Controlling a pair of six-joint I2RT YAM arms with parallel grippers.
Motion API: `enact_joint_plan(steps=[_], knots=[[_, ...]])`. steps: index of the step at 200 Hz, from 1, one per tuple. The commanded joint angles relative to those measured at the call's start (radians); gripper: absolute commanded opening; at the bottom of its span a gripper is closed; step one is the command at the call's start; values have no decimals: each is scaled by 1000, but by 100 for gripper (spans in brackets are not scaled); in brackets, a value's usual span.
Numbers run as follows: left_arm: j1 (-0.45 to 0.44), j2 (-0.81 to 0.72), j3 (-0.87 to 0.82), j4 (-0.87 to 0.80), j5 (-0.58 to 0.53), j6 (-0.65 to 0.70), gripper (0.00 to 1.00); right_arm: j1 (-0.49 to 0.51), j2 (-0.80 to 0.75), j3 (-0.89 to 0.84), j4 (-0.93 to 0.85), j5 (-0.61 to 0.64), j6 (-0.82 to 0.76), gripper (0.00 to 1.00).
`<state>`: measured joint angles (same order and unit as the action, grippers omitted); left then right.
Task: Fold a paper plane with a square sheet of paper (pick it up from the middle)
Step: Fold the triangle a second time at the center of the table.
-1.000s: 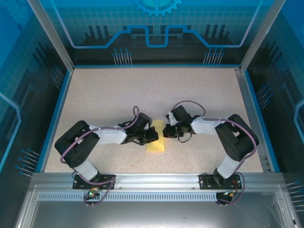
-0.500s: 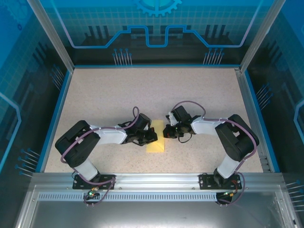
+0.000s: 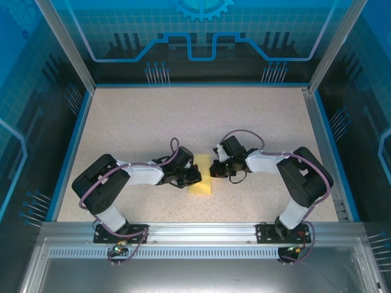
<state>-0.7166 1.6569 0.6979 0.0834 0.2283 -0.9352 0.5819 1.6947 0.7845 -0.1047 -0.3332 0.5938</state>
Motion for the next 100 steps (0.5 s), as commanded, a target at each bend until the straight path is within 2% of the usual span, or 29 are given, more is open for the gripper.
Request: enact_joint_plan(steps=[1,100], knots=[[-4,6,10,-37,-16,22,4,-8,3,15,-15,-13,-5,5],[-7,-88,-18,24,12,27,6,-7,14,15,3,-35,-9,5]])
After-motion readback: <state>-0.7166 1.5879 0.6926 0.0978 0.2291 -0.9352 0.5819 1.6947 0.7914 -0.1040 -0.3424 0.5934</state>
